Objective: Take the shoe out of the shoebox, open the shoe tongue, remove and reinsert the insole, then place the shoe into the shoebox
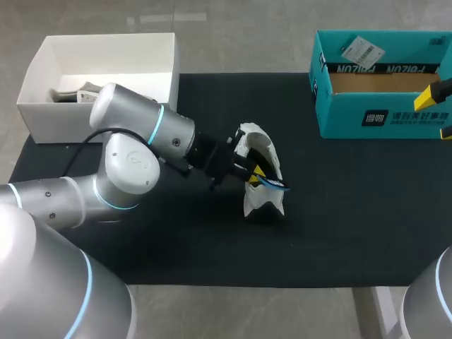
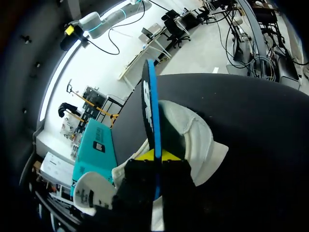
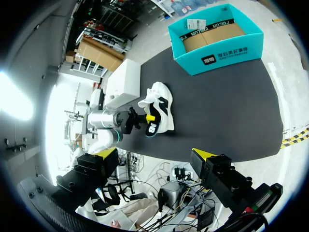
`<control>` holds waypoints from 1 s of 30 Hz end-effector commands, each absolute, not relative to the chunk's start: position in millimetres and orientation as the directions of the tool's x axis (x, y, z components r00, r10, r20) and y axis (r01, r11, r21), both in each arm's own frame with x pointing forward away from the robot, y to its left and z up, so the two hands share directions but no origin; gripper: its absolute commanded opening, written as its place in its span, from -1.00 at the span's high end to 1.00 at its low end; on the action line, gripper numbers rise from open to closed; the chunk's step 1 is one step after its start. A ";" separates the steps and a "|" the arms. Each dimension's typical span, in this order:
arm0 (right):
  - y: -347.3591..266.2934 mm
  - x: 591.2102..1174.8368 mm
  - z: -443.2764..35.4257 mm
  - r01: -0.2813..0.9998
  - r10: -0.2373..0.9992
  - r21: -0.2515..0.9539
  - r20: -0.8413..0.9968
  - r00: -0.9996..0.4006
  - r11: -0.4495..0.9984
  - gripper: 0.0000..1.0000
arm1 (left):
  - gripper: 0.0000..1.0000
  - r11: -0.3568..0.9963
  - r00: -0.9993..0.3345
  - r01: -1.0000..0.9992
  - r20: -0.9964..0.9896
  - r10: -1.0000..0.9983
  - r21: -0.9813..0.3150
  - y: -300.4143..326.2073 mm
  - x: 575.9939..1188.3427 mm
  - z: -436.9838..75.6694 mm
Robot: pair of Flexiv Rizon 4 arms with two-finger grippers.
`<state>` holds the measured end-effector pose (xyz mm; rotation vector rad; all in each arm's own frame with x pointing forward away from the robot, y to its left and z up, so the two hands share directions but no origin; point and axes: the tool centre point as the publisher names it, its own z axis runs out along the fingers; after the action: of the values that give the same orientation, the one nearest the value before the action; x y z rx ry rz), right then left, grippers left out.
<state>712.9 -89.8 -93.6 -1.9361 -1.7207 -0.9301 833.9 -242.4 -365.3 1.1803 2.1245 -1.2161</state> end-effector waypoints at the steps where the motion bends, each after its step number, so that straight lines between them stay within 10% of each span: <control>1: -89.6 715.0 -93.7 0.976 0.720 0.136 0.694 0.029 -0.170 -1.00 | 1.00 0.262 -0.545 0.837 -0.700 0.462 -0.480 -246.8 841.9 -371.3; 10: -89.6 715.0 -93.7 0.976 0.720 0.136 0.694 0.029 -0.170 -1.00 | 1.00 0.287 -0.552 0.834 -0.715 0.429 -0.471 -237.7 844.3 -371.1; 11: -89.6 715.0 -93.7 0.976 0.720 0.136 0.694 0.029 -0.170 -1.00 | 0.88 0.287 -0.553 0.833 -0.718 0.423 -0.473 -237.0 843.1 -370.0; 13: -89.6 715.0 -93.7 0.976 0.720 0.136 0.694 0.029 -0.170 -1.00 | -0.37 0.276 -0.554 0.833 -0.720 0.419 -0.480 -237.3 839.2 -366.8; 18: -89.6 715.0 -93.7 0.976 0.720 0.136 0.694 0.029 -0.170 -1.00 | -0.68 0.239 -0.541 0.841 -0.730 0.418 -0.486 -242.0 827.7 -358.5; 21: -89.6 715.0 -93.7 0.976 0.720 0.136 0.694 0.029 -0.170 -1.00 | -0.44 0.219 -0.531 0.846 -0.734 0.423 -0.486 -244.3 822.5 -354.3; 22: -89.6 715.0 -93.7 0.976 0.720 0.136 0.694 0.029 -0.170 -1.00 | 0.00 0.219 -0.528 0.848 -0.735 0.425 -0.483 -244.9 821.3 -353.2; 28: -89.6 715.0 -93.7 0.976 0.720 0.136 0.694 0.029 -0.170 -1.00 | 0.33 0.201 -0.514 0.856 -0.745 0.426 -0.476 -248.0 818.9 -348.4; 30: -89.6 715.0 -93.7 0.976 0.720 0.136 0.694 0.029 -0.170 -1.00 | 1.00 0.189 -0.510 0.858 -0.746 0.429 -0.477 -249.3 818.9 -348.2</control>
<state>712.6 -89.9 -93.6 -1.9365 -1.7210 -0.9302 818.4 -248.9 -347.9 1.1971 2.0251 -1.2652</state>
